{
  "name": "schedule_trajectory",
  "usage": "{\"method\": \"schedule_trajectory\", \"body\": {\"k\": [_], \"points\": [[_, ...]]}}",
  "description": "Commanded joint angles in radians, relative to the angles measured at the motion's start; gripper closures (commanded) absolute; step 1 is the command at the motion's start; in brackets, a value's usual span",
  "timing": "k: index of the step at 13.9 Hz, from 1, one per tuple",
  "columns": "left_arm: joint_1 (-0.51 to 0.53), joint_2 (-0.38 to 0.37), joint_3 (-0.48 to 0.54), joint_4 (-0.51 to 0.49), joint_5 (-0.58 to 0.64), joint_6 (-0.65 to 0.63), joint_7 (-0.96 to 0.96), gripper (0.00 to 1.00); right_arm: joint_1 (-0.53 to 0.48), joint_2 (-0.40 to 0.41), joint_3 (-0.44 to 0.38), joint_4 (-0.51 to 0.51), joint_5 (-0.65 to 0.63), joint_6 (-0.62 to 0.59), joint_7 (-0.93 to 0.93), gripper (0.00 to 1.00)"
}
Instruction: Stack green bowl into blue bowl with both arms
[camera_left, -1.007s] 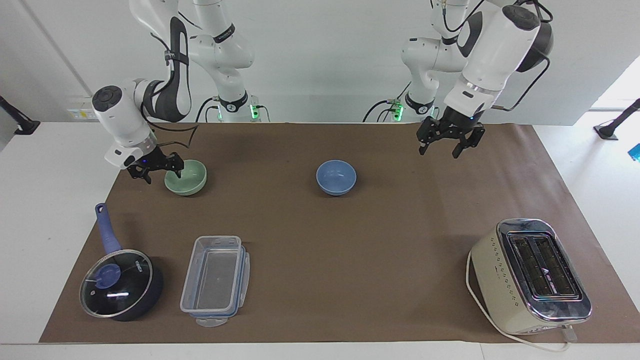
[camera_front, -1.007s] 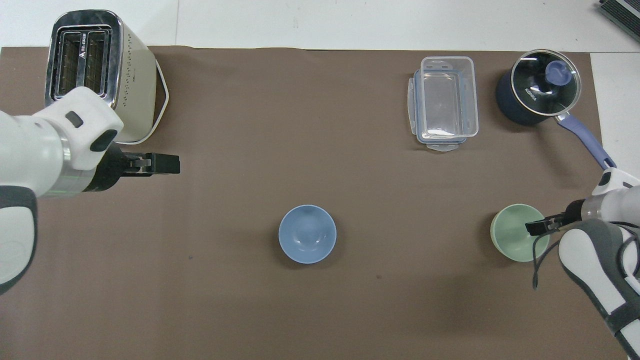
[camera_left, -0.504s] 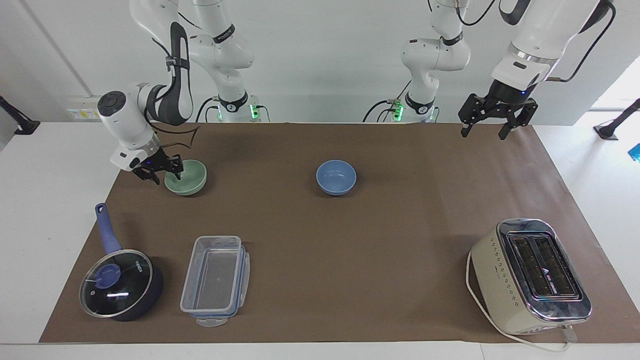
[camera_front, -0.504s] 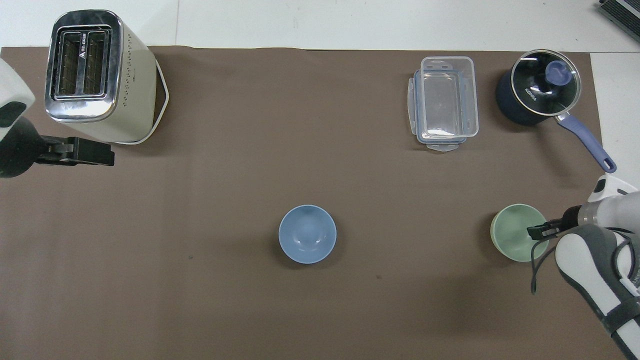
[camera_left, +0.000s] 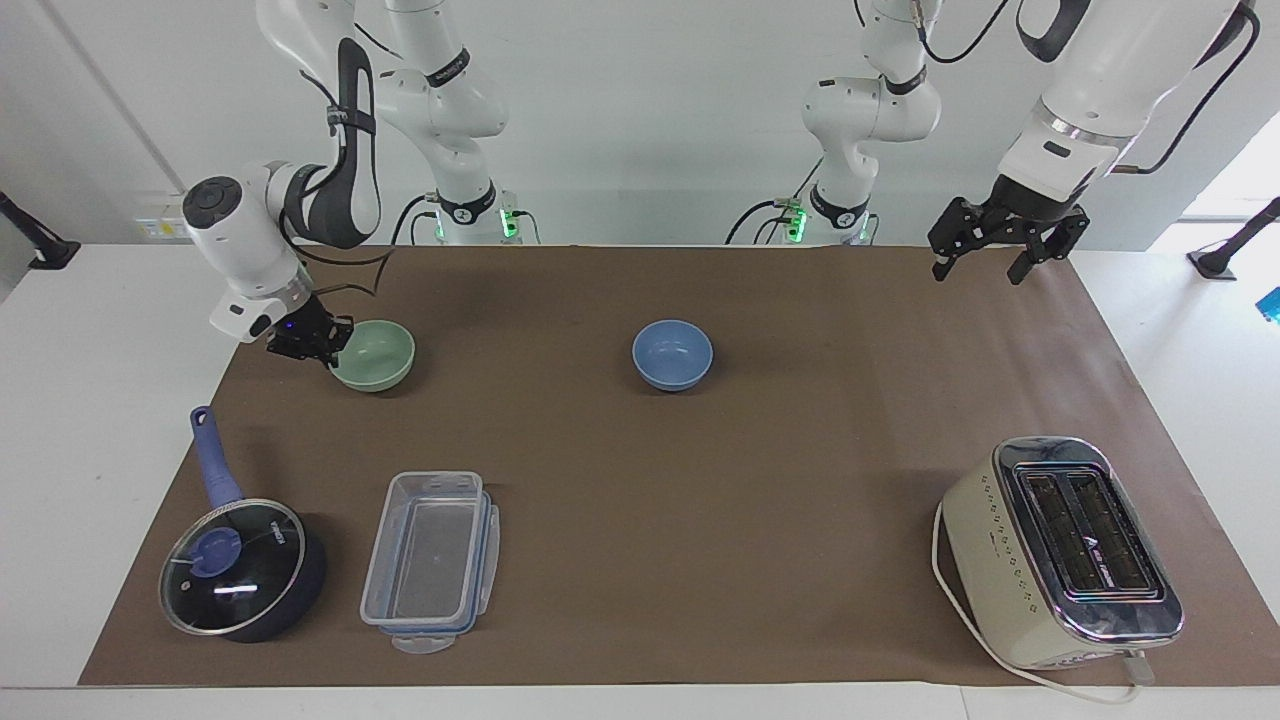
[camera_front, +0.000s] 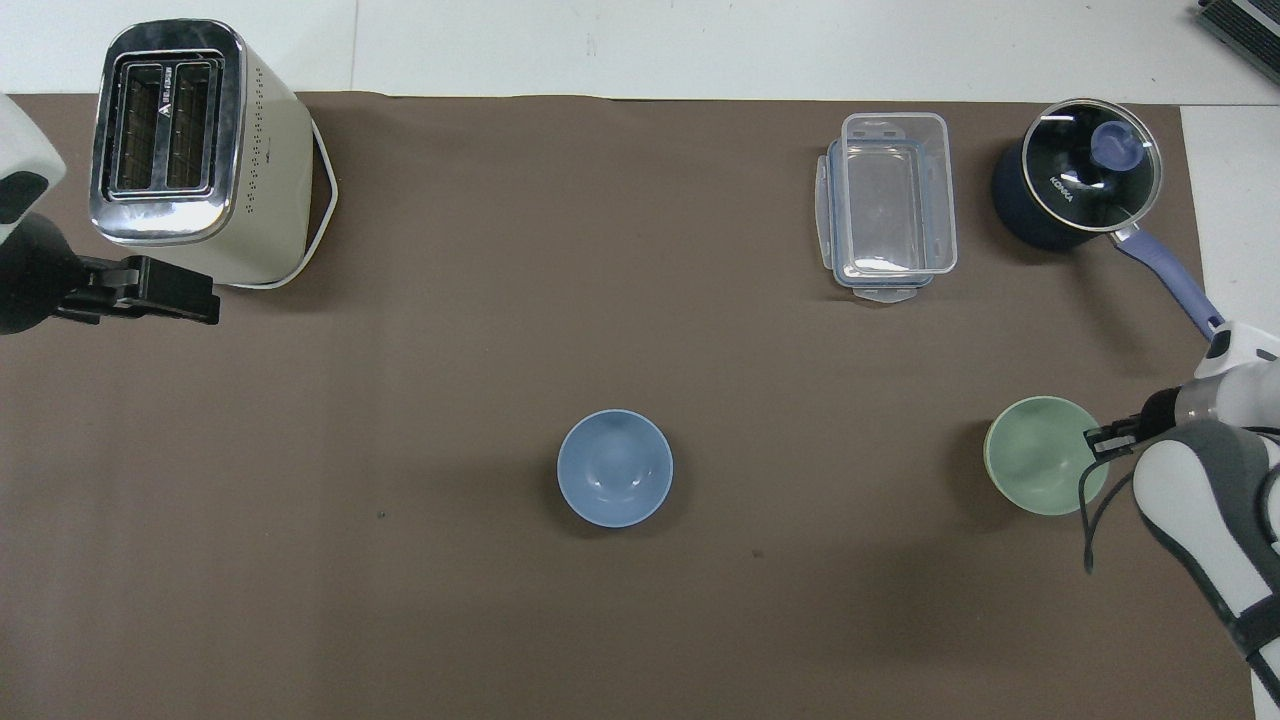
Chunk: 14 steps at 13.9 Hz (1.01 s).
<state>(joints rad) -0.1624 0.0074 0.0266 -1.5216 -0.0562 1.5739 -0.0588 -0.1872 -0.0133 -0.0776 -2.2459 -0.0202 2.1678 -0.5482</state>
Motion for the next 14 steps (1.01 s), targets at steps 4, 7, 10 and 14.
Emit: {"method": "schedule_trajectory", "body": {"k": [4,7,10,14], "points": [[0.026,-0.017,-0.007,-0.019,0.019,-0.015,0.08,0.0,0.023,-0.034,0.085,0.204,0.086,-0.282,0.083,1.0],[0.029,-0.043,-0.007,-0.063,0.019,-0.015,0.08,0.0,0.023,-0.076,0.208,0.218,0.108,-0.312,0.241,1.0],[0.049,-0.053,-0.007,-0.077,0.019,-0.028,0.085,0.0,0.025,-0.086,0.347,0.219,0.109,-0.306,0.431,1.0],[0.047,-0.066,-0.007,-0.086,0.021,-0.08,0.096,0.0,0.079,-0.065,0.499,0.213,0.152,-0.229,0.684,1.0]]}}
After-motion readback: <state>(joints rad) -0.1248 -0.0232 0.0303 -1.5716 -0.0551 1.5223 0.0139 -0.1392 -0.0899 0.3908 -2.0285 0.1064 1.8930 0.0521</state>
